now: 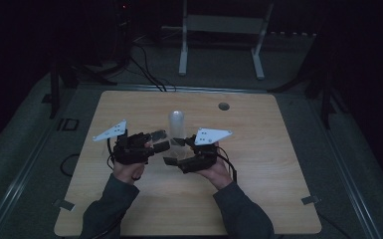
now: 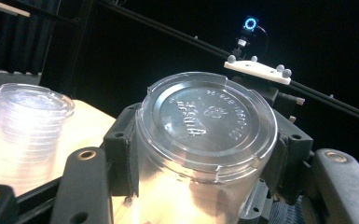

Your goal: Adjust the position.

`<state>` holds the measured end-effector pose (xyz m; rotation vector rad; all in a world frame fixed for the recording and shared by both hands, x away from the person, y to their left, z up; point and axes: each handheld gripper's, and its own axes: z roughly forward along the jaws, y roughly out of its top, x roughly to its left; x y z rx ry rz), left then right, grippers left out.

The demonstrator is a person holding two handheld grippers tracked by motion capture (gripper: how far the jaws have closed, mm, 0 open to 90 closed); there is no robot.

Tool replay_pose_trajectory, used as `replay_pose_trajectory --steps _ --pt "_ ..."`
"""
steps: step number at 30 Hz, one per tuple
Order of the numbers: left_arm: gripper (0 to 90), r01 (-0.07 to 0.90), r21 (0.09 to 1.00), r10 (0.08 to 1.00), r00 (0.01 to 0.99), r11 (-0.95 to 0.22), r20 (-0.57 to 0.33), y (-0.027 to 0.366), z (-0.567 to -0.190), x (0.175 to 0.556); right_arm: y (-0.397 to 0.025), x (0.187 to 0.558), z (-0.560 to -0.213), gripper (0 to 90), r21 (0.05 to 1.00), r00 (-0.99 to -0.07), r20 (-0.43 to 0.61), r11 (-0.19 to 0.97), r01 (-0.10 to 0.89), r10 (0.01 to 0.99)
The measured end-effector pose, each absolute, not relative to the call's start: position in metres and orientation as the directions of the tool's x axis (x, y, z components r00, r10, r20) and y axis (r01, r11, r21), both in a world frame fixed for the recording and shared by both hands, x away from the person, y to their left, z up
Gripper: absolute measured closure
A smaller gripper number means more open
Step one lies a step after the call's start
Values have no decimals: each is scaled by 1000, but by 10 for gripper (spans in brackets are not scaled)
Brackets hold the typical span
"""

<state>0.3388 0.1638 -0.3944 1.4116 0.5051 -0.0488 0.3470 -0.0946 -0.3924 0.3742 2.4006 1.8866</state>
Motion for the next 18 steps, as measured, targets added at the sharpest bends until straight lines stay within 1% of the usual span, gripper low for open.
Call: replay_pose_trajectory --steps 7,15,18 --pt "300 327 934 288 889 146 -356 165 -392 339 -95 347 -392 291 960 -967 88 238 147 240" --pt "286 308 944 321 888 118 -330 170 -388 337 -98 349 -391 291 959 -966 80 246 143 248" --pt "286 285 955 351 889 78 -294 171 -386 335 -100 350 -391 291 956 -964 78 255 145 255"
